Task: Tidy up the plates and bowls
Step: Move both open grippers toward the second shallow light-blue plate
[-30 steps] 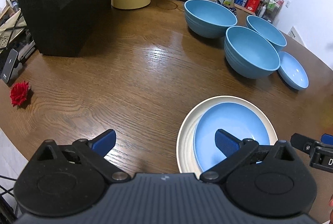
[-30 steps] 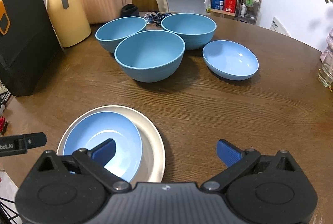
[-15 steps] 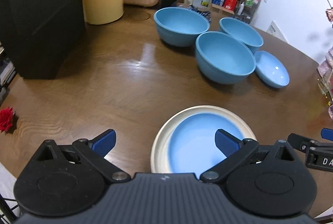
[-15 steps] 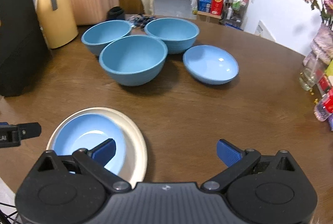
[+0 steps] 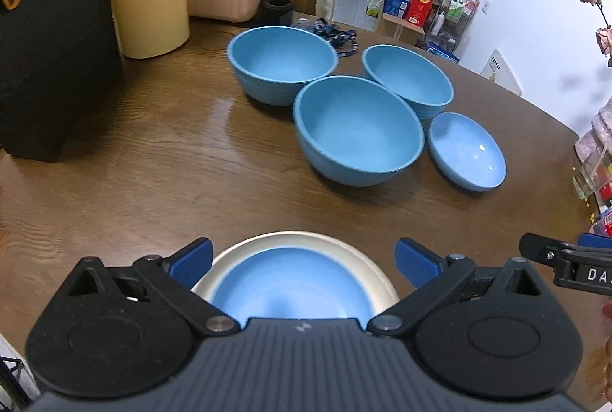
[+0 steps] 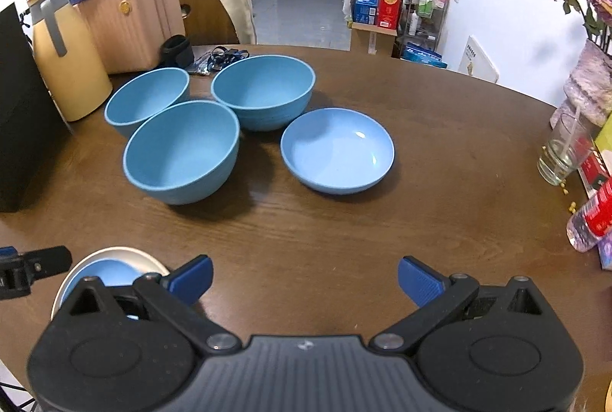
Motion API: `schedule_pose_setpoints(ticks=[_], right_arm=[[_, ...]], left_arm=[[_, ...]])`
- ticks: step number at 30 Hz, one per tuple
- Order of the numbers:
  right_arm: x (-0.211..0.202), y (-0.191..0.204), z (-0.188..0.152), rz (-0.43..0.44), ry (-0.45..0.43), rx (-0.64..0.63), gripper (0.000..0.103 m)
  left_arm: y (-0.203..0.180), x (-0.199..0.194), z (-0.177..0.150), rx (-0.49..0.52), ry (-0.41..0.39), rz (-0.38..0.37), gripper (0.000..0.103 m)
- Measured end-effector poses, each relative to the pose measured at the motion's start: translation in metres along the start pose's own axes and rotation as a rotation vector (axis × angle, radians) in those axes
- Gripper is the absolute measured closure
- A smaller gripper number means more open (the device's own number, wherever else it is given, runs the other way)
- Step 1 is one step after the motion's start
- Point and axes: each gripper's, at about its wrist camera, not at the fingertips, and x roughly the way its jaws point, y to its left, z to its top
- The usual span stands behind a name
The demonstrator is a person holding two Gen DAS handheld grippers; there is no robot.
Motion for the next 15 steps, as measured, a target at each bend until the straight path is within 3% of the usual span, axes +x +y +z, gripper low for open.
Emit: schedule_pose_setpoints(ticks=[15], right_arm=[[0.046,-0.058,0.053,0.016,-0.008,-0.027,0.0]], left_arm=[[-0.084,0.04,0.025,0.012,0.034,-0.016,0.0]])
